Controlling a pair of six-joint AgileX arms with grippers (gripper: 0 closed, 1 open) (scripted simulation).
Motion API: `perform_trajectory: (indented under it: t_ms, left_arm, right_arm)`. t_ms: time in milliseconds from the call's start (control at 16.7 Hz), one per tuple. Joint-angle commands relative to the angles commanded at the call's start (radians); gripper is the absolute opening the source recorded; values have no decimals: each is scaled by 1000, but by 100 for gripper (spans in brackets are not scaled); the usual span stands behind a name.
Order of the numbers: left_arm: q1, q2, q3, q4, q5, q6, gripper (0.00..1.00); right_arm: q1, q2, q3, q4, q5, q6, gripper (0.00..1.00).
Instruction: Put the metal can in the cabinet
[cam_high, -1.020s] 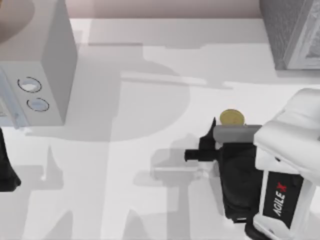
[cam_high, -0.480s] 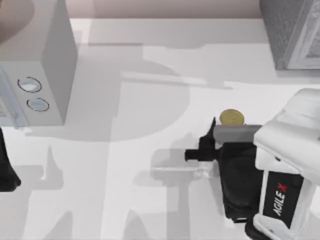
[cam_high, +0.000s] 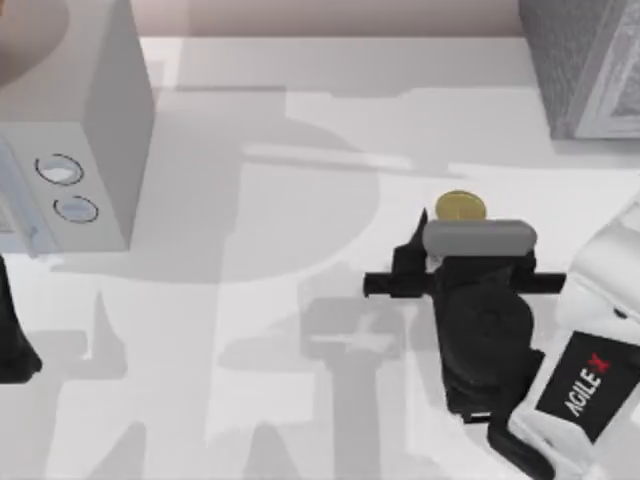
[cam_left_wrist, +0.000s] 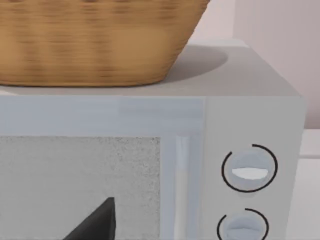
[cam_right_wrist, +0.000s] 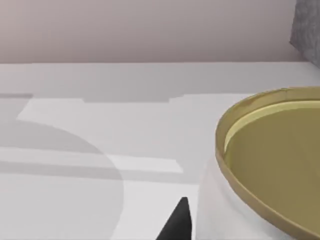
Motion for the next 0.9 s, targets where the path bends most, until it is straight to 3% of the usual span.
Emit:
perform_trajectory:
  t_ms: [540,900]
  left_arm:
    - [0,0,0,0,0,0,100]
    - [0,0,0,0,0,0,100]
  right_arm:
    - [0,-476,17,-512,-4,4,0]
    - [1,-549,20,-587,-5,4,0]
